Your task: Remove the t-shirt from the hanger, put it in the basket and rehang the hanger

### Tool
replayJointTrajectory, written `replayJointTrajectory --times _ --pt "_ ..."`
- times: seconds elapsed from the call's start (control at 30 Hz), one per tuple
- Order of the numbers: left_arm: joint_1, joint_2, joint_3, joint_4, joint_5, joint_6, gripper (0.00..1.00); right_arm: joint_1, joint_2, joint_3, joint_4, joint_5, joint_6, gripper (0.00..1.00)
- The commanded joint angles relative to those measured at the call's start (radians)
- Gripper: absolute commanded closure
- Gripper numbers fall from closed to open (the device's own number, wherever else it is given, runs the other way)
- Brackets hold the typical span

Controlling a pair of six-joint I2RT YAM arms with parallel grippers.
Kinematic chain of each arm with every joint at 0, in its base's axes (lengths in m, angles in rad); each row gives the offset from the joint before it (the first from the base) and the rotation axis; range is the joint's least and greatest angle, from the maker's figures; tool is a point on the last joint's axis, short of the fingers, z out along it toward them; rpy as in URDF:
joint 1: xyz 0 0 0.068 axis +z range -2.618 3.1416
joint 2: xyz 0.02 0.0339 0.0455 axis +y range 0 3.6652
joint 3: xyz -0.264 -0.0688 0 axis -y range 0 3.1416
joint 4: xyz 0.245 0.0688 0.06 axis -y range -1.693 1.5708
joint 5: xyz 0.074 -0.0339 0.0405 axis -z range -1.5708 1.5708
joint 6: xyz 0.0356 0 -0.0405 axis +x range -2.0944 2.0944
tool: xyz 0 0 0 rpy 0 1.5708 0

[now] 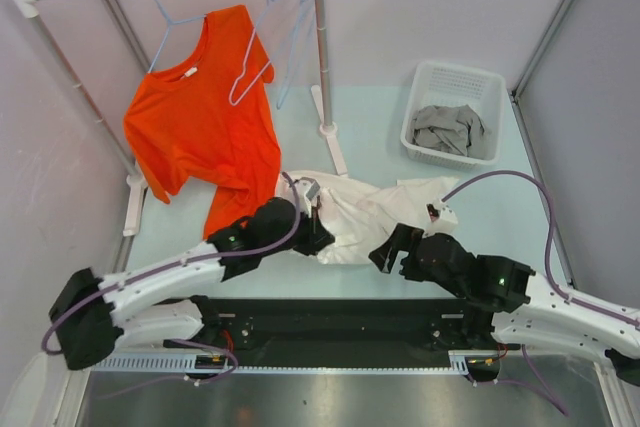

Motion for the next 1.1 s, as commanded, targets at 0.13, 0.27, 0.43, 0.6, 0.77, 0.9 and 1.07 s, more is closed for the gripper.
replayJointTrajectory --times 0.13,0.27,0.43,0.6,0.77,0.9,1.07 --pt "0.005 -0.288 0.184 -0.002 0.291 0.085 1.00 -0.021 -0.052 0.002 0.204 -0.088 -0.148 0.00" --pt "0.005 -0.296 0.250 -0.031 0.351 0.053 1.00 -0.012 -0.036 0.014 0.252 -0.105 -0.245 0.00" --pt "0.008 -0.273 0.274 -0.017 0.375 0.013 1.00 0.017 -0.026 0.000 0.379 -0.092 -0.341 0.00" --pt "0.011 -0.211 0.293 0.073 0.471 -0.053 1.00 0.049 0.026 -0.028 0.563 -0.030 -0.510 0.00" --pt "0.046 -0.079 0.337 0.004 0.377 -0.052 1.00 0.055 0.136 0.084 0.406 0.167 -0.399 0.00" --pt "0.100 0.055 0.305 0.084 0.340 -0.023 1.00 0.055 0.187 0.150 0.017 0.308 -0.073 0.01" --pt "0.106 0.299 0.460 0.018 0.377 0.086 0.76 0.057 0.107 0.040 0.086 0.253 -0.028 0.00"
